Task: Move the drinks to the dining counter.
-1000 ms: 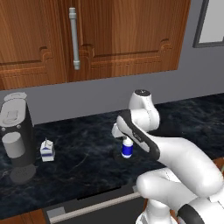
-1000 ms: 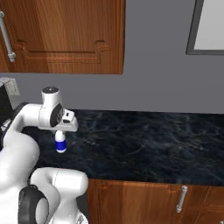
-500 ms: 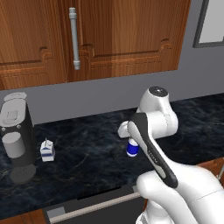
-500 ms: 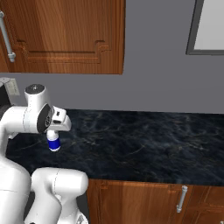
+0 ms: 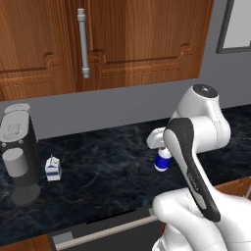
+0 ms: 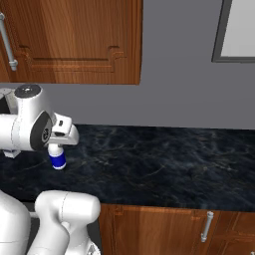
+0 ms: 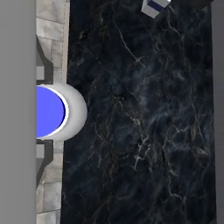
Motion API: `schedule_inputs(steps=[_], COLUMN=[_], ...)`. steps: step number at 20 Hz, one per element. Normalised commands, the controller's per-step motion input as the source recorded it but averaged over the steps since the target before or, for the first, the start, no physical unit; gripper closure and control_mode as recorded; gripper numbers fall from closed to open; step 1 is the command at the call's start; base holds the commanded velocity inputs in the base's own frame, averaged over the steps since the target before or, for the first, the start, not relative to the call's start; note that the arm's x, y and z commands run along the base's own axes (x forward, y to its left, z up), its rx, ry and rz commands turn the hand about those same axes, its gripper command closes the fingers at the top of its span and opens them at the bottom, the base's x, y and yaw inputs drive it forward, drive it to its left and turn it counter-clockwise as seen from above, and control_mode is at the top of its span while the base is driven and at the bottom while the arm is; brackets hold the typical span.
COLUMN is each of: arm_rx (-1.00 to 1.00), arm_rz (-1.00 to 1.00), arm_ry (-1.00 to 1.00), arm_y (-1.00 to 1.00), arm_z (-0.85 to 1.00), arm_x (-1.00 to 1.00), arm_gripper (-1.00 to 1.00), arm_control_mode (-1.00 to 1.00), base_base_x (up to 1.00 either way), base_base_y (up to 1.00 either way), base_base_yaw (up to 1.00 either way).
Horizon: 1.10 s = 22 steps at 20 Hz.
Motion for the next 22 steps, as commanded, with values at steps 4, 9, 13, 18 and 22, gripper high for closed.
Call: schedule_inputs(steps=[4, 9, 13, 18, 22], arm_rx=[0.0, 0.0, 0.0, 0.0, 0.0], arm_rz=[0.0, 0.0, 0.0, 0.0, 0.0], arm_ry=[0.0, 0.0, 0.0, 0.0, 0.0], arm_y=[-0.01, 0.0, 0.0, 0.0, 0.0], arm_z=[0.0, 0.0, 0.0, 0.0, 0.0], arm_x=[-0.03, 0.0, 0.0, 0.0, 0.0], arm_gripper=[1.0, 1.0, 1.0, 1.0, 1.0], arm_control_mode=[-1.0, -1.0, 1.0, 1.0, 1.0], base_base_x=[0.0, 0.0, -0.23, -0.83, -0.3], base_base_y=[0.0, 0.0, -0.05, -0.4, -0.14], base_base_yaw=[0.0, 0.0, -0.02, -0.5, -0.69])
